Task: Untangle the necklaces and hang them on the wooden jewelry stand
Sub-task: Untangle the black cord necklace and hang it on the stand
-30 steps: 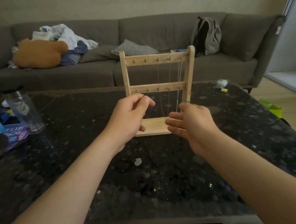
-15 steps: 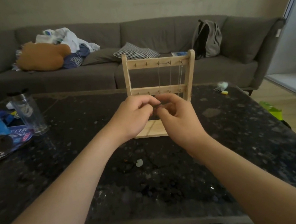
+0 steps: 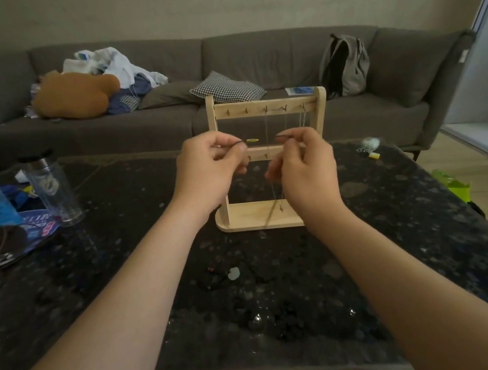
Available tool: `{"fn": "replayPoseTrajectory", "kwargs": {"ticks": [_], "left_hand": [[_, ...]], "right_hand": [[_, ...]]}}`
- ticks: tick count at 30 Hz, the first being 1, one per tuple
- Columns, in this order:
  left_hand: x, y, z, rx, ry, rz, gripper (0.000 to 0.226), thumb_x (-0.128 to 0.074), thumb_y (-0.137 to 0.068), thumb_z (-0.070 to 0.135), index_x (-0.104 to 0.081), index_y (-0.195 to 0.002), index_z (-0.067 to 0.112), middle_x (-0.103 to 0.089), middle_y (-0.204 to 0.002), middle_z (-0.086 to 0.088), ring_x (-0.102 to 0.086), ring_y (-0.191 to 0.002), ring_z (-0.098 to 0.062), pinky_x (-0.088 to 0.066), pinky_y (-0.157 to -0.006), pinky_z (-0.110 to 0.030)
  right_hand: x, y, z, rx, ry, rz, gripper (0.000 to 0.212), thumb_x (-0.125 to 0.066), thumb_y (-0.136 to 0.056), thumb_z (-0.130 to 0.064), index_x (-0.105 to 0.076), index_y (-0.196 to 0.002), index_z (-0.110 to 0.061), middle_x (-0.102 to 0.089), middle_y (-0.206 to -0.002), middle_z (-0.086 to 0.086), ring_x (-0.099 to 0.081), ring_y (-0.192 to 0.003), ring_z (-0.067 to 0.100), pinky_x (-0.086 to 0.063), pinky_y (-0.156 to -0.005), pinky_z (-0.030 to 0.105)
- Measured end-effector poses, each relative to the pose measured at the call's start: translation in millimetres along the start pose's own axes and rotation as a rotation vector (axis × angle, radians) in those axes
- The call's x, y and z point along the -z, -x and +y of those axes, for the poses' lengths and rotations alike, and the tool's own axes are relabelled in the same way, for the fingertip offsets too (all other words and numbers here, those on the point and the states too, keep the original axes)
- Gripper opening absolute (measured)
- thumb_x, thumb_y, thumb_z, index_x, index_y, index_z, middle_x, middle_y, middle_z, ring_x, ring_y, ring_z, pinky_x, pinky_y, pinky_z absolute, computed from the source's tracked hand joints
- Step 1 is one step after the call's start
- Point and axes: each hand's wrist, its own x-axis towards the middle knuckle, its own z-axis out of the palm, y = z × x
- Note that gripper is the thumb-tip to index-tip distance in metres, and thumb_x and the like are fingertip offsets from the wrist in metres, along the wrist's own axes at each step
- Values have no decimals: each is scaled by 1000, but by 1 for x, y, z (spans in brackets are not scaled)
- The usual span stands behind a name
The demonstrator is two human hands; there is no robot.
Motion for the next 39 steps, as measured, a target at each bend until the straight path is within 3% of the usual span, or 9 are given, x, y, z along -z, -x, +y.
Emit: {"fn": "replayPoseTrajectory", "kwargs": {"ticks": [3,7,11,14,16,20,26,32,39], "left_hand": [[-1,-7,5,51,67,-8,11,-67,-105,26,-76,-104,21,-72,-82,7,-72,-78,-9,-62,-84,-33],[-3,-25,11,91,111,97,28,-61,-104,27,-68,-80,14,-56,-63,11,-59,-71,-2,-48,-77,-29],[-6,-37,8,8,58,211,22,-61,-106,26,-77,-95,16,-71,-85,5,-64,-78,2,-45,-68,-15],[-8,-46,0,-135,-17,270,14,-64,-106,22,-77,-108,21,-75,-89,6,-72,-79,-5,-59,-67,-25],[-11,-49,-3,-218,-53,287,8,-65,-107,18,-71,-113,19,-77,-90,8,-75,-79,-3,-64,-69,-28],[-17,-56,-7,-328,-129,342,9,-64,-107,13,-59,-111,18,-75,-89,6,-74,-68,-6,-65,-64,-30],[-25,-66,-14,-411,-275,388,10,-68,-103,11,-73,-107,18,-73,-99,6,-75,-78,-12,-65,-71,-39],[-29,-68,-17,-467,-430,437,16,-74,-100,11,-83,-111,17,-76,-106,-1,-70,-93,-12,-57,-83,-24],[-25,-67,-11,-450,-401,525,7,-76,-99,17,-80,-105,17,-76,-97,6,-66,-85,-2,-43,-72,-1]], "right_hand": [[-5,-11,-2,-45,-56,8,16,-58,-108,-20,-71,-114,-26,-73,-87,-3,-70,-72,6,-64,-75,31],[-16,-27,-7,-23,-59,-20,9,-67,-102,-32,-75,-98,-31,-73,-79,-12,-71,-76,4,-67,-83,39],[-25,-42,-10,165,46,69,10,-72,-101,-33,-75,-97,-26,-73,-79,-9,-71,-74,1,-64,-77,29],[-29,-54,-9,256,118,158,7,-74,-100,-33,-74,-95,-27,-72,-78,-14,-73,-74,2,-66,-71,31],[-30,-61,-9,302,173,202,9,-74,-100,-33,-75,-96,-26,-69,-75,-18,-70,-73,-2,-60,-75,19],[-32,-68,-10,351,256,231,13,-74,-101,-28,-78,-97,-17,-69,-77,-15,-60,-67,-9,-26,-79,-11],[-39,-75,-1,375,333,318,14,-72,-101,-27,-77,-91,-18,-70,-75,-11,-57,-66,-6,-16,-82,-13],[-40,-78,6,369,313,336,15,-74,-99,-26,-73,-88,-15,-71,-76,-8,-65,-69,4,-21,-84,-10],[-39,-69,-3,384,299,353,19,-74,-101,-23,-69,-89,-9,-66,-75,-6,-49,-64,-7,-12,-80,-16]]}}
